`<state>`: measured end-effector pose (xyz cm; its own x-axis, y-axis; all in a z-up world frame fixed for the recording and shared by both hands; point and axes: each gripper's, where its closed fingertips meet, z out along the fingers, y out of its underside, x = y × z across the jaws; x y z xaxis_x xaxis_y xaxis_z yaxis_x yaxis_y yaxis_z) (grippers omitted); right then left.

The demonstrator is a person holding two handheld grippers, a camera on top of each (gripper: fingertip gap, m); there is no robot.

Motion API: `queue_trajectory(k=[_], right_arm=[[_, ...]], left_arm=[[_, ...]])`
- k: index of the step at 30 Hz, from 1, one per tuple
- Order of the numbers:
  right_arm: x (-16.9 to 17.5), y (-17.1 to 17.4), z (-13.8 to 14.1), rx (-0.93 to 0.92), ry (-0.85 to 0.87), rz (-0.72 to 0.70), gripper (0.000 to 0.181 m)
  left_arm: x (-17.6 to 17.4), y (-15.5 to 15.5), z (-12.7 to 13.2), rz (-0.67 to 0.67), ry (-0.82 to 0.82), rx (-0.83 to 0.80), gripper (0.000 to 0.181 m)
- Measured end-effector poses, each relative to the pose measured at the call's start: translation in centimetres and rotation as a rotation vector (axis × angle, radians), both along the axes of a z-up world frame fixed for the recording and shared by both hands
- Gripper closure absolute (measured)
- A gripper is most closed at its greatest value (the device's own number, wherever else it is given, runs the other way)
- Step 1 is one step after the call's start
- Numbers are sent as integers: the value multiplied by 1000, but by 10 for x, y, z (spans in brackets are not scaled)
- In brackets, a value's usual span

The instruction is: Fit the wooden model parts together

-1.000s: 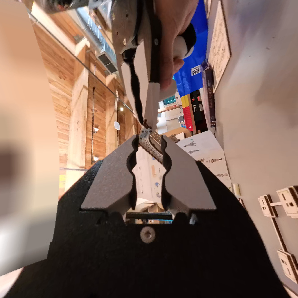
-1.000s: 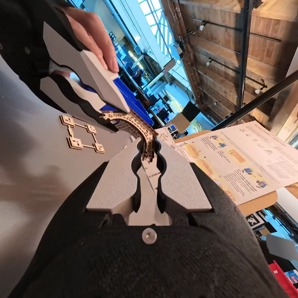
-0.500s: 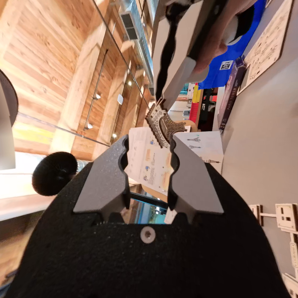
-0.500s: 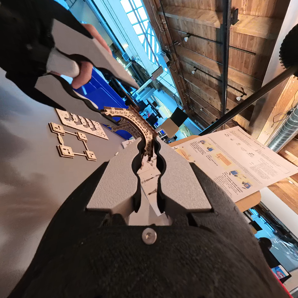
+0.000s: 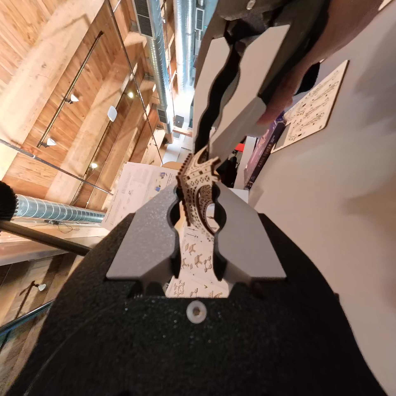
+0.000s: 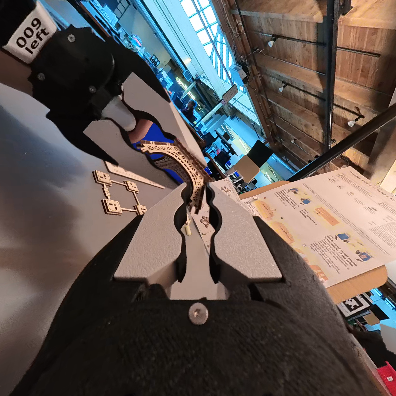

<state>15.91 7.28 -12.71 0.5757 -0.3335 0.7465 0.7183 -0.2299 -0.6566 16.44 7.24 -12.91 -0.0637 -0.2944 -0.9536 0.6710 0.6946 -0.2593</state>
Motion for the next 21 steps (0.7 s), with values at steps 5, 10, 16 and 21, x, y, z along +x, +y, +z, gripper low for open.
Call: queue_trajectory(k=[5, 10, 16, 21], right_arm=[[-4, 4, -6, -25, -10, 21, 162], [-5, 2, 1, 7, -41, 14, 158], [-9, -1, 12, 47, -104, 0, 165], [-11, 0, 11, 35, -155, -13, 169]], left_arm=[[-1, 3, 8, -7, -48, -17, 171], [-5, 3, 12, 14, -184, 44, 166], [-11, 2, 15, 45, -342, 119, 169], [-13, 2, 19, 74, -431, 175, 168]])
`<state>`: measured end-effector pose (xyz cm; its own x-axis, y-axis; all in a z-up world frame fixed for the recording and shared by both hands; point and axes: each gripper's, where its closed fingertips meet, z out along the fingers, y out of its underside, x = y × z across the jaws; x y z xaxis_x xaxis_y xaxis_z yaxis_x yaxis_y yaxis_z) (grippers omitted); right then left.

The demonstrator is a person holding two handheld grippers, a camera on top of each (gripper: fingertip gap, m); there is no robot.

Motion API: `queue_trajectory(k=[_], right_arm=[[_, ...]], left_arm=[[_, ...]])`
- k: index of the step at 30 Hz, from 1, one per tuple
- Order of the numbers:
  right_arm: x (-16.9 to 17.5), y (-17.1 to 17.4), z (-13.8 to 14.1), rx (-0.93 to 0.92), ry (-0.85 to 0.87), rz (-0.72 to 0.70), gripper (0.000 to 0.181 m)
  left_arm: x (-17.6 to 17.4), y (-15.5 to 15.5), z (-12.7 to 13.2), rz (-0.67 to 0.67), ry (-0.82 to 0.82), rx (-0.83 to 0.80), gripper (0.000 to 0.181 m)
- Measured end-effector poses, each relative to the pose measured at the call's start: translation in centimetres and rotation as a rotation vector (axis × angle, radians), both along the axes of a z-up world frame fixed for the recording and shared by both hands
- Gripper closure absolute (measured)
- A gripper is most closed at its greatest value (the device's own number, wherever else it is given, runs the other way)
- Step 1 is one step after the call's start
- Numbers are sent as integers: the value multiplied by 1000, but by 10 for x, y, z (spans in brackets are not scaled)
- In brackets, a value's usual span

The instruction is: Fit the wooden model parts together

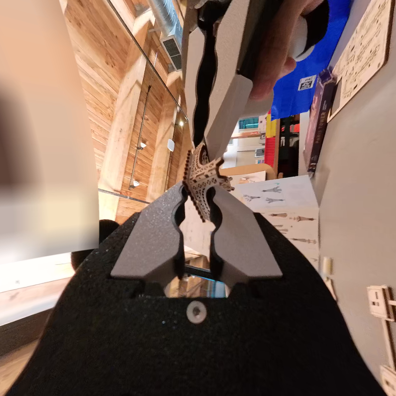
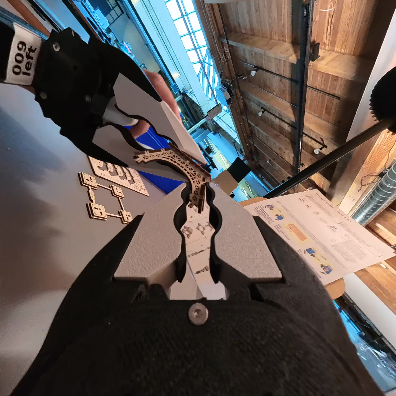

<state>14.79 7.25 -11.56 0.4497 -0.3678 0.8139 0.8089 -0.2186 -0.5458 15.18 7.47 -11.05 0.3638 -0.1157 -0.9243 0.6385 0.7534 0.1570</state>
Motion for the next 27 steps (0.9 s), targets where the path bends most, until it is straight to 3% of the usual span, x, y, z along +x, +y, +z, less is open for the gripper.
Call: queue_trajectory(k=[14, 19, 24, 27], right_arm=[[-4, 1, 5, 20, -20, 14, 164], [-6, 2, 4, 19, 2, 45, 153], [-9, -2, 10, 31, 70, 114, 131], [-7, -7, 11, 34, 72, 107, 132]], left_arm=[[-3, 1, 3, 6, -48, 30, 168], [0, 4, 1, -10, 23, -20, 170], [10, 18, 9, -70, 240, -246, 175], [9, 21, 12, -66, 197, -209, 176]])
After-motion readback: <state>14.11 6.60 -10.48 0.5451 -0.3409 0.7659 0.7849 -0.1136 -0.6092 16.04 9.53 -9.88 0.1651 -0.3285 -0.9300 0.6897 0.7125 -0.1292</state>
